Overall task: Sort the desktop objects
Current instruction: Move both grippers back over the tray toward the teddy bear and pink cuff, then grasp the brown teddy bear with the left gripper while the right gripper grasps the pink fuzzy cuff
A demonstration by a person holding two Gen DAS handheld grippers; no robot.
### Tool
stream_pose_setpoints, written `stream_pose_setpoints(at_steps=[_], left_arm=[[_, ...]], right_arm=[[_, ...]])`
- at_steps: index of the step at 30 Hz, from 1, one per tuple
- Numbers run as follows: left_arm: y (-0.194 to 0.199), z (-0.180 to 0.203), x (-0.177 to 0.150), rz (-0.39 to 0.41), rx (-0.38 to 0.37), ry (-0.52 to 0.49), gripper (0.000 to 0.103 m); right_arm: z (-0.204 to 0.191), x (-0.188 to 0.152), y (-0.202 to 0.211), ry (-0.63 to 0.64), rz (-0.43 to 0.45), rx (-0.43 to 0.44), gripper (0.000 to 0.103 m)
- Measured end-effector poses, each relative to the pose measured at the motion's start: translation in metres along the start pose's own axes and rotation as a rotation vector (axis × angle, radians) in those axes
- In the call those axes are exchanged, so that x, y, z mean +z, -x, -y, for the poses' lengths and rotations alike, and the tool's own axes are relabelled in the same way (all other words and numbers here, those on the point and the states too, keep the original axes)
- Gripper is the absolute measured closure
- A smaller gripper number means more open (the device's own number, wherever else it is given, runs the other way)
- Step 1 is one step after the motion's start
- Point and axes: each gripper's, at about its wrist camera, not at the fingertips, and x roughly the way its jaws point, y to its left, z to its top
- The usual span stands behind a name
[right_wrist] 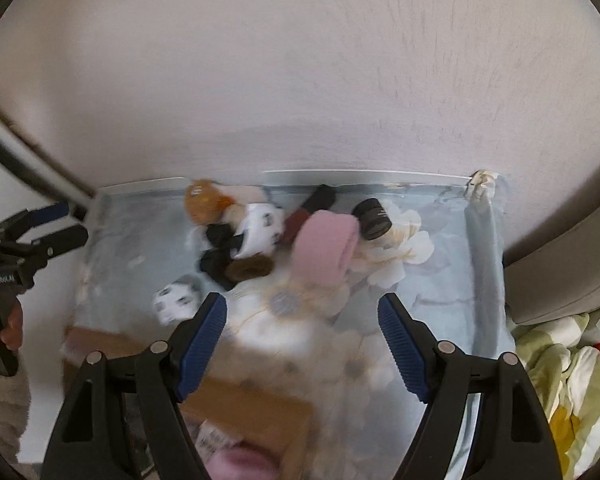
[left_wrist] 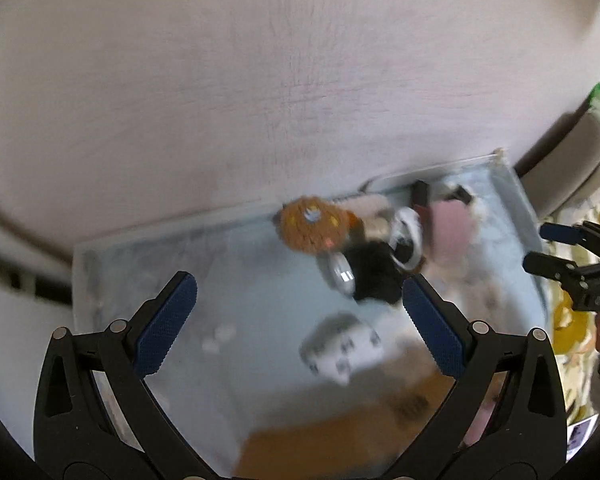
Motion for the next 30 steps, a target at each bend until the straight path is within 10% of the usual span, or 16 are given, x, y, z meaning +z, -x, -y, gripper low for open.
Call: stream_pose_setpoints(at_steps=[22,27,30], left_arm=[[-0.136,0.013,0.027,-0.091,-0.028,-0.054,0.001],[-0.148,0.013,0.02,-0.112,-0.066,-0.041,0.025],[-0.149,0.012,0.017,-0.116,-0.133,-0.006,0.046]], right_arm=[[0.03,0.025,-0.113,-0.148,-0.131,-0.013,0.028],[0.035,0.024,-0.117,-0.162,-0.142,0.012,0.03],[0.034,0.024,-0.121,-0.153,-0.153,0.037,0.052]])
